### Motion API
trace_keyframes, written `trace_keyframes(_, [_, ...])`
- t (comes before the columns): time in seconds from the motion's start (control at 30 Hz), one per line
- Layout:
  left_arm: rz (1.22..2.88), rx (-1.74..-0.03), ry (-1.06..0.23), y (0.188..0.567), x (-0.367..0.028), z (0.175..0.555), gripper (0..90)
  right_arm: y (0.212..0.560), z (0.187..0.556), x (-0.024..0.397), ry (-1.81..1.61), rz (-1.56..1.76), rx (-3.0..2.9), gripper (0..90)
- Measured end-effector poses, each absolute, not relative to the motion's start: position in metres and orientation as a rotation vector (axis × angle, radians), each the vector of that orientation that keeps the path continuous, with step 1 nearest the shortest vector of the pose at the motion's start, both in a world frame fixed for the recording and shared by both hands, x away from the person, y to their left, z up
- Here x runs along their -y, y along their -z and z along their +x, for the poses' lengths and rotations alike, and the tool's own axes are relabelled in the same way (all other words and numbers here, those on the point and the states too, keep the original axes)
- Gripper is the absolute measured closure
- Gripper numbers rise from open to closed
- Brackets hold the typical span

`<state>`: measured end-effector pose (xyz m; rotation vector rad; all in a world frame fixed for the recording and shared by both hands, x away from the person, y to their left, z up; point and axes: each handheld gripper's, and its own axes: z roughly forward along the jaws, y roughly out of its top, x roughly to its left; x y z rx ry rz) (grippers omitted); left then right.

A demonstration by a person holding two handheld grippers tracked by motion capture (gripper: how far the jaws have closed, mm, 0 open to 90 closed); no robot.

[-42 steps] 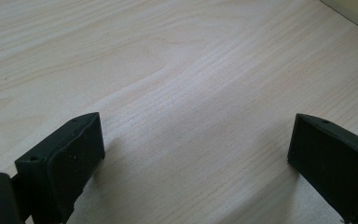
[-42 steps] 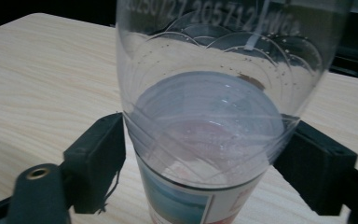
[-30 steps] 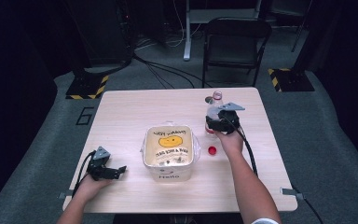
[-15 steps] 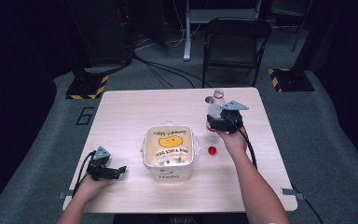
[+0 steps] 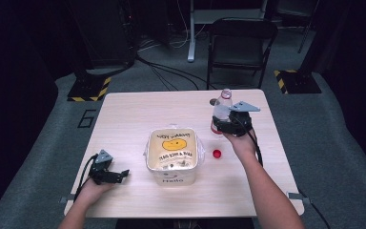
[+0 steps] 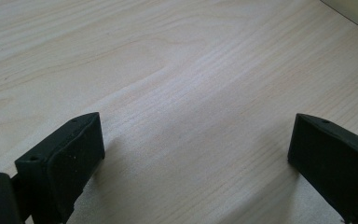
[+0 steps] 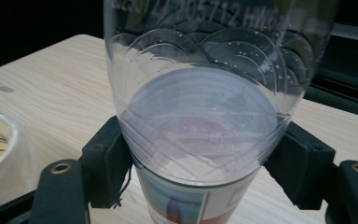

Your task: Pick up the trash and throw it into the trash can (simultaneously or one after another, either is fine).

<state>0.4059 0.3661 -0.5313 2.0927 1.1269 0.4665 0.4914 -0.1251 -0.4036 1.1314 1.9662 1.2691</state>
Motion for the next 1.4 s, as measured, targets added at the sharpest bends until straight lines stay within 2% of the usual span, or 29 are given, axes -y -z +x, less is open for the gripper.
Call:
trace_keyframes(0.7, [2.095,-1.125,-0.468,0.531,-0.366,0.406,3.4,0.351,0.465,0.105,-1.375,0.982,-2.021,27.4])
trace_keyframes(1.4, [2.092,-1.128,-0.468,0.531,-0.366,0.406,3.4,0.319,0.441,0.087,-1.49,0.837,-2.067,27.4])
